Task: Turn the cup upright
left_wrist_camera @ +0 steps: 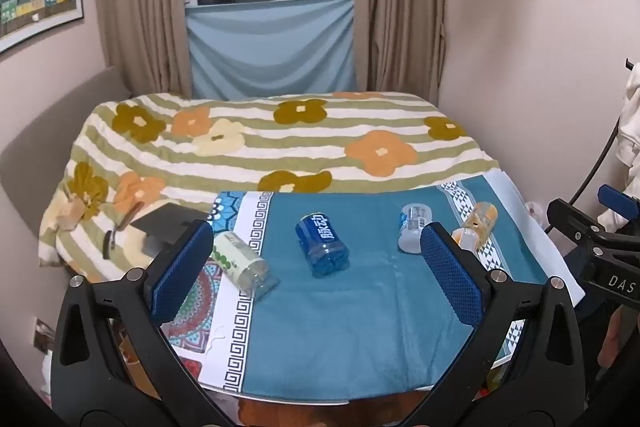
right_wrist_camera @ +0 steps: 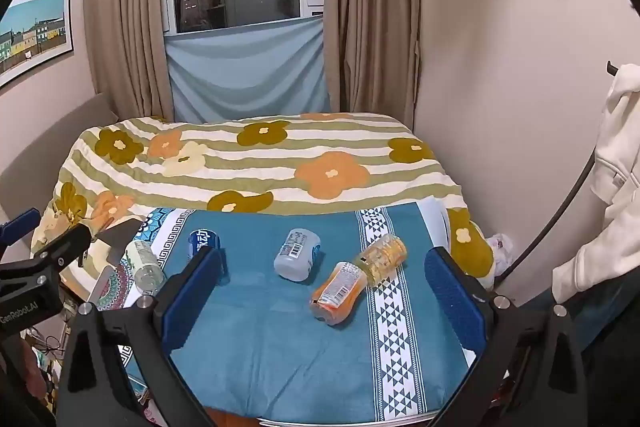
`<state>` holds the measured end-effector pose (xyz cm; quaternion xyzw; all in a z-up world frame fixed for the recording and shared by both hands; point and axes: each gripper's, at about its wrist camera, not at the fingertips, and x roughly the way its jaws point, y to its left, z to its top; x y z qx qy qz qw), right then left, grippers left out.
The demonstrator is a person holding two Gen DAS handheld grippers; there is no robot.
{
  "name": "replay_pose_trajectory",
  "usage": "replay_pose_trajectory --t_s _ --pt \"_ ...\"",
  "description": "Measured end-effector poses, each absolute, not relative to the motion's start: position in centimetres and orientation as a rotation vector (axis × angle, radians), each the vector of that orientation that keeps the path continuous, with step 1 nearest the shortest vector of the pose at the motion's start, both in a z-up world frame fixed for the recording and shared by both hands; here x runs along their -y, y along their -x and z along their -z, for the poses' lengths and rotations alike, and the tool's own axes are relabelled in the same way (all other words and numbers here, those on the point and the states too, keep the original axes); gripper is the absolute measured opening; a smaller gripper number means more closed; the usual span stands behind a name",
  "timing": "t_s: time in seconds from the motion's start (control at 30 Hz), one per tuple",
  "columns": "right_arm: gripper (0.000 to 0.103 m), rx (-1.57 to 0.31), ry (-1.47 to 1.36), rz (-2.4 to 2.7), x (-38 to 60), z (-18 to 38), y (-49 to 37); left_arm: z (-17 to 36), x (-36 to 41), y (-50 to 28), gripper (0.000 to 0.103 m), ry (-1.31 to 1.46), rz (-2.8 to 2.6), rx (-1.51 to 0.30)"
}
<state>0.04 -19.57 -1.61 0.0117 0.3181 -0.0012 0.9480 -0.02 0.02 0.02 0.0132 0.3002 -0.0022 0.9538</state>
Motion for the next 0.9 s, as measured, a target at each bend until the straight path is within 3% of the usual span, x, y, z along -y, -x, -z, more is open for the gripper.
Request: replay_pose_trajectory --t_s 0.9 --pt "0.102 -0.631 -0.035 -0.003 19.6 1.5 0.3 0.1 -0.2 0.3 0.103 -0.012 0.009 -0.605"
